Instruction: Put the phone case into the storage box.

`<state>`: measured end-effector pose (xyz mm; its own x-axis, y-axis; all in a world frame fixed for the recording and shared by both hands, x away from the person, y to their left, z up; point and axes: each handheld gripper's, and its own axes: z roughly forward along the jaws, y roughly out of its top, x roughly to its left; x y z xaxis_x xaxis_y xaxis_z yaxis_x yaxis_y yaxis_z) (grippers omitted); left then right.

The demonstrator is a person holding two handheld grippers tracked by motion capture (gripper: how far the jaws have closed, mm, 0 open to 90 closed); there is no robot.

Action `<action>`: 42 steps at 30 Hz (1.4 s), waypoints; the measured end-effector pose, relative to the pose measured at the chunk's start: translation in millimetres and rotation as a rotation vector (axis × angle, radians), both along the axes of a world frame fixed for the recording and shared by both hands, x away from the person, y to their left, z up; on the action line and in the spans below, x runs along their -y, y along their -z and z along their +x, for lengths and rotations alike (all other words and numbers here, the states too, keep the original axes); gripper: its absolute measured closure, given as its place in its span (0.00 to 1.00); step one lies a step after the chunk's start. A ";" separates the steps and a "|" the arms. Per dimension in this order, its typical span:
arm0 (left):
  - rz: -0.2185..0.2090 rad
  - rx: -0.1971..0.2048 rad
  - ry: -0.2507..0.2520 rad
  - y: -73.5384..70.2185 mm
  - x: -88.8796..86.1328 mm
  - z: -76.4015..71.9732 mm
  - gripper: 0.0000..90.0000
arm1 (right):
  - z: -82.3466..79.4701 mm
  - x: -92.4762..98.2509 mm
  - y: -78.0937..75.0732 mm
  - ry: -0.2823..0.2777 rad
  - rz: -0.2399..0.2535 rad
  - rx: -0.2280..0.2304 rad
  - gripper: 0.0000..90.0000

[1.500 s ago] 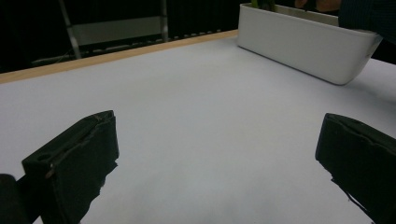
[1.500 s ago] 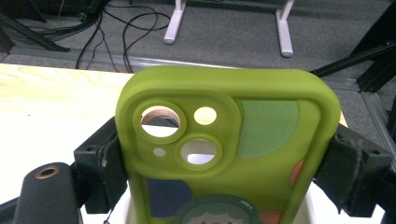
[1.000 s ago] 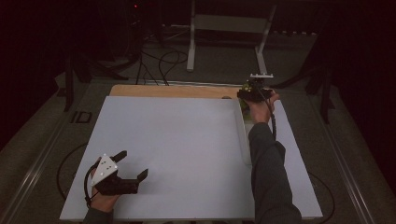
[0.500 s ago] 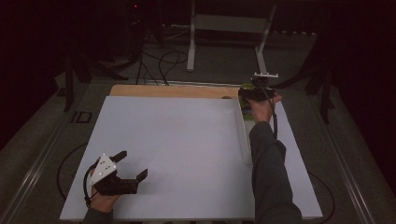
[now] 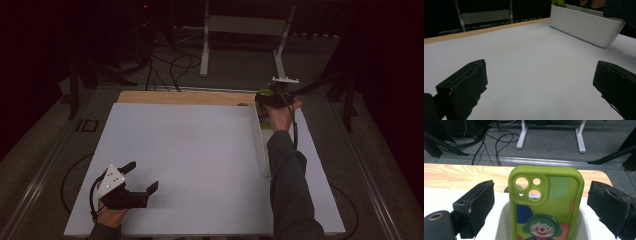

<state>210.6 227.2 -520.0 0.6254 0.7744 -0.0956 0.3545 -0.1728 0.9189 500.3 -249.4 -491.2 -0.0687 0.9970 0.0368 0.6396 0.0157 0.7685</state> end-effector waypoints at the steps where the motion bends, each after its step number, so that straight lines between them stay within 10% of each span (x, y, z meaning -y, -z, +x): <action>1: 0.001 0.000 0.000 0.0 0.1 0.0 0.00 | -0.6 -0.3 -0.1 -0.002 -0.007 -0.001 0.08; 42: 0.020 -0.005 0.010 2.2 4.8 0.4 0.00 | -35.6 3.1 -10.7 -0.052 0.022 0.038 0.10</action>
